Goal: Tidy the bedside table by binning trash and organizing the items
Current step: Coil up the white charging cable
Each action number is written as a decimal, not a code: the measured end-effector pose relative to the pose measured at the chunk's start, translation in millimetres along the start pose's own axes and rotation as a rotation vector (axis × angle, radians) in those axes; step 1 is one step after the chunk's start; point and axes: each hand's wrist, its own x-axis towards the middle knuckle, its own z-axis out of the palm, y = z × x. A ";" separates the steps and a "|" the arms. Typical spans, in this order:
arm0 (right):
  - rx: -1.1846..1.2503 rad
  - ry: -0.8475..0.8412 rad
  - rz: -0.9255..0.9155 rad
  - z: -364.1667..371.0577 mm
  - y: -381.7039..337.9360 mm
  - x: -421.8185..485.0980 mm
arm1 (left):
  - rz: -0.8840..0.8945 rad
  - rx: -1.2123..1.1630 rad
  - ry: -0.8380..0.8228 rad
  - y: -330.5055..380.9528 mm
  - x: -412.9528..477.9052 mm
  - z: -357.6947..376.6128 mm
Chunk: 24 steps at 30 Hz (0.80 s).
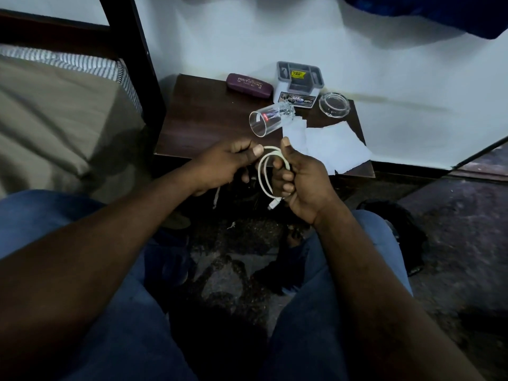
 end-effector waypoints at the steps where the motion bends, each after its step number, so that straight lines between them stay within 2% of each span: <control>1: 0.043 0.005 0.006 -0.8 -0.5 0.6 | -0.018 0.003 0.001 -2.2 0.6 -0.3; 5: 0.146 -0.010 0.024 -3.9 1.4 2.4 | -0.089 -0.002 -0.010 -5.8 1.2 3.7; 10: 0.126 -0.002 -0.005 -5.1 1.5 3.6 | -0.124 0.014 -0.059 -3.2 -0.3 9.7; 16: 0.178 0.022 -0.054 1.9 3.3 6.2 | -0.111 -0.119 0.121 -1.6 2.5 14.4; 24: 0.203 0.026 -0.070 0.7 7.7 12.4 | -0.183 -0.224 0.132 -6.5 4.6 17.4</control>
